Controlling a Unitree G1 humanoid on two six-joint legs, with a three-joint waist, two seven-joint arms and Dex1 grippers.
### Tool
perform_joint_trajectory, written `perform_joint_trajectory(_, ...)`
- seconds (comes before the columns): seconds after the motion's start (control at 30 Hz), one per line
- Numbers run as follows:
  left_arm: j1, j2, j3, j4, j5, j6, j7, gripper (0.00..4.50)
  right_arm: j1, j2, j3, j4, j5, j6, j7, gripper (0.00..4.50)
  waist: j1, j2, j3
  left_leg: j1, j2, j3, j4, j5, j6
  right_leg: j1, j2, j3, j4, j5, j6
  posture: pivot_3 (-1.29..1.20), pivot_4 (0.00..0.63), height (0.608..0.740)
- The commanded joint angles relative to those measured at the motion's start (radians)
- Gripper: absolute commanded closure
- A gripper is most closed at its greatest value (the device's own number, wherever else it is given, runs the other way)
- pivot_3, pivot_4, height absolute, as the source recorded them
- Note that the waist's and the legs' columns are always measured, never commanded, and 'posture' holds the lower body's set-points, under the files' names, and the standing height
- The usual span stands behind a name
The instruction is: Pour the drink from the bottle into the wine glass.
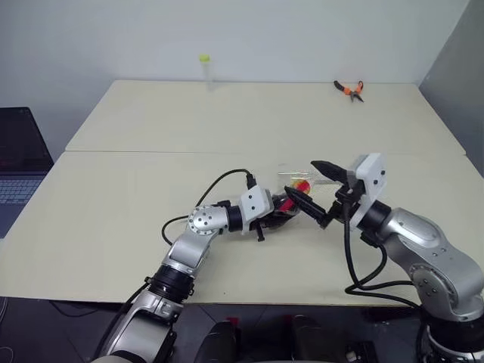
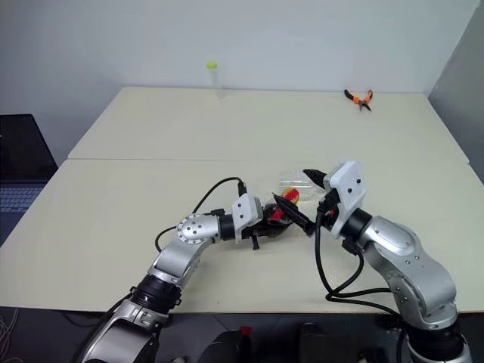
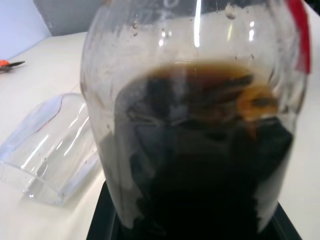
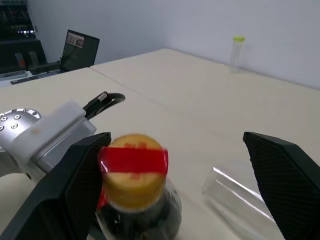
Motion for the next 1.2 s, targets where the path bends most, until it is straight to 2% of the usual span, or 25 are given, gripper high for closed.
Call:
perform_joint_trajectory(0.03,-0.018,-0.004,0.016,-0.033,-0.018,-0.042,-0.002,3.36,0.041,-0.041,-0.107,-0.044,0.07,0.012,0.031,0.0,0.0,0.0,0.0,0.0,0.0,0.0,0.0,0.0,0.0,0.0,0.0,0.0,0.0,0.0,0.0,0.0,0.15,0.74)
perform_joint_trajectory(0.37,-0.014,-0.002,0.017,-0.033,-0.019,-0.048,0.0,3.37,0.13,-0.17,-0.188,-0.118,0.274,0.109,0.104,0.0,0.0,0.0,0.0,0.0,0.001,0.0,0.0,0.0,0.0,0.0,0.001,0.0,0.0,0.0,0.0,0.0,0.15,0.74)
perform_joint_trajectory(0.5,-0.014,-0.003,0.018,-0.032,-0.018,-0.048,0.002,3.37,0.073,-0.159,-0.183,-0.136,0.324,0.112,0.051,0.0,-0.001,0.0,0.0,0.0,0.001,0.0,0.0,0.0,0.0,0.001,0.001,0.0,0.0,0.0,0.0,0.0,0.15,0.74)
perform_joint_trajectory(0.7,-0.018,-0.01,0.016,-0.027,-0.019,-0.047,0.004,3.37,-0.054,-0.097,-0.053,-0.105,0.201,0.081,-0.058,0.0,-0.001,0.0,0.0,0.0,0.001,0.0,0.0,0.0,0.0,0.001,0.001,0.0,0.0,0.0,0.0,0.0,0.15,0.74)
perform_joint_trajectory(0.87,-0.022,-0.013,0.017,-0.02,-0.02,-0.047,0.004,3.37,-0.078,-0.08,0.012,-0.072,0.107,0.046,-0.063,0.0,-0.001,0.0,0.0,0.0,0.0,0.0,0.0,0.0,0.0,0.001,0.0,0.0,0.0,0.0,0.0,0.0,0.15,0.74)
perform_joint_trajectory(1.0,-0.022,-0.013,0.017,-0.02,-0.02,-0.046,0.004,3.37,-0.061,-0.069,-0.011,-0.054,0.093,0.034,-0.058,0.0,-0.001,0.0,0.0,0.0,0.0,0.0,0.0,0.0,0.0,0.001,0.0,0.0,0.0,0.0,0.0,0.0,0.15,0.74)
perform_joint_trajectory(1.2,-0.017,-0.008,0.016,-0.022,-0.018,-0.046,0.002,3.37,0.005,-0.077,-0.105,-0.063,0.166,0.048,-0.038,0.0,0.0,0.0,0.0,0.0,0.0,0.0,0.0,0.0,0.0,0.001,0.0,0.0,0.0,0.0,0.0,0.0,0.15,0.74)
